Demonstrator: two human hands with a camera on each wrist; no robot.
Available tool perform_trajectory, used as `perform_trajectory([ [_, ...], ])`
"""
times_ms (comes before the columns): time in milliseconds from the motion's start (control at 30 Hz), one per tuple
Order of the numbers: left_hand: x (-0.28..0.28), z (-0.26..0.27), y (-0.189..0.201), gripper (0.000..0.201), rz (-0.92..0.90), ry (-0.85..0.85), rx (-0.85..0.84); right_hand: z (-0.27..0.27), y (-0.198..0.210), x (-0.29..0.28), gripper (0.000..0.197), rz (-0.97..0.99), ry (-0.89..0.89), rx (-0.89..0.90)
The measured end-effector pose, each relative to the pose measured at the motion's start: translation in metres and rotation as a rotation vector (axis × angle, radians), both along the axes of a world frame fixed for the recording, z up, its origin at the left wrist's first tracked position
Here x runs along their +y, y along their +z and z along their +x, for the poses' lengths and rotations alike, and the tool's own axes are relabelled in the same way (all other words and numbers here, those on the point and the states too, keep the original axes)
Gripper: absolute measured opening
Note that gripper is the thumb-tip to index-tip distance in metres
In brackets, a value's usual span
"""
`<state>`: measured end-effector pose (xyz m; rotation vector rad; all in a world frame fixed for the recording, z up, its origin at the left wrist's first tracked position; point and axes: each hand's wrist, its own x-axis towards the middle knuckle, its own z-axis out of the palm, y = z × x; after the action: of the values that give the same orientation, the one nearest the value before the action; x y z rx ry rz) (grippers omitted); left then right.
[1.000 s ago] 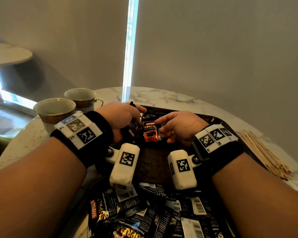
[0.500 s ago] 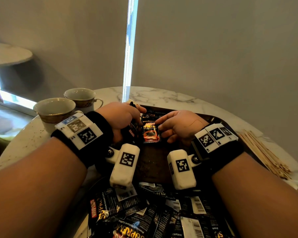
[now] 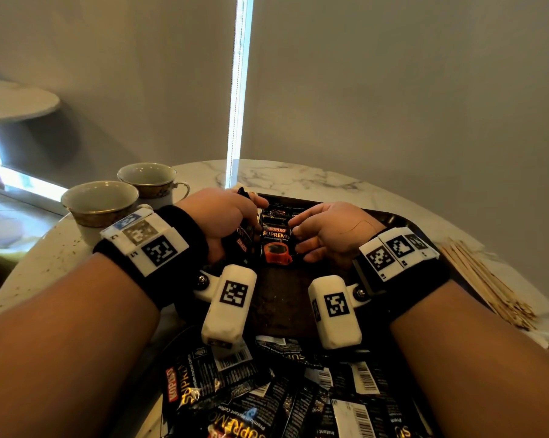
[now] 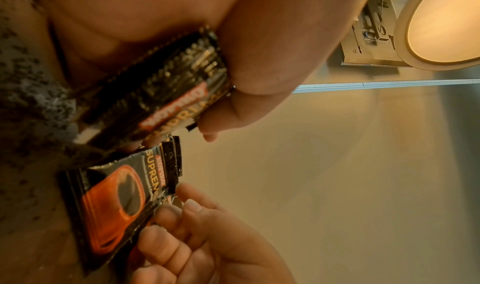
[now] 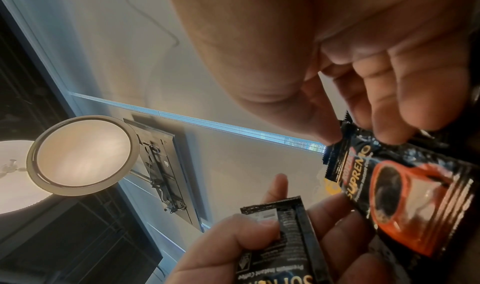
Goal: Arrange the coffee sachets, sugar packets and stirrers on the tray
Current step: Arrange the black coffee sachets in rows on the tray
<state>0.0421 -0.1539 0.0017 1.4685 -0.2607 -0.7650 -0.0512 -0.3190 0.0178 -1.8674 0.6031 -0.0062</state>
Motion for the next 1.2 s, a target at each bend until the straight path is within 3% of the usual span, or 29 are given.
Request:
perform_trajectory([
  [400, 0.006, -0.007, 0.015, 0.037, -0.116, 0.013, 0.058, 0.002, 0.003, -0.017, 0.009, 0.006, -0.089, -0.25],
  [467, 0.005, -0.007, 0.016, 0.033, -0.167, 0.024, 0.072, 0.001, 0.006, -0.017, 0.004, 0.032, -0.063, -0.317],
  [567, 0.003, -0.007, 0.014, 0.033, -0.2, 0.009, 0.121, -0.002, 0.01, -0.014, 0.018, 0.039, 0.065, -0.379],
  [767, 0.002, -0.007, 0.009, 0.043, -0.241, -0.041, 0.134, -0.005, 0.009, -0.005, 0.053, 0.033, 0.341, -0.334],
  [1200, 0.003, -0.008, 0.007, 0.051, -0.214, -0.07, 0.097, -0.006, 0.009, -0.001, 0.041, -0.044, 0.351, -0.342],
])
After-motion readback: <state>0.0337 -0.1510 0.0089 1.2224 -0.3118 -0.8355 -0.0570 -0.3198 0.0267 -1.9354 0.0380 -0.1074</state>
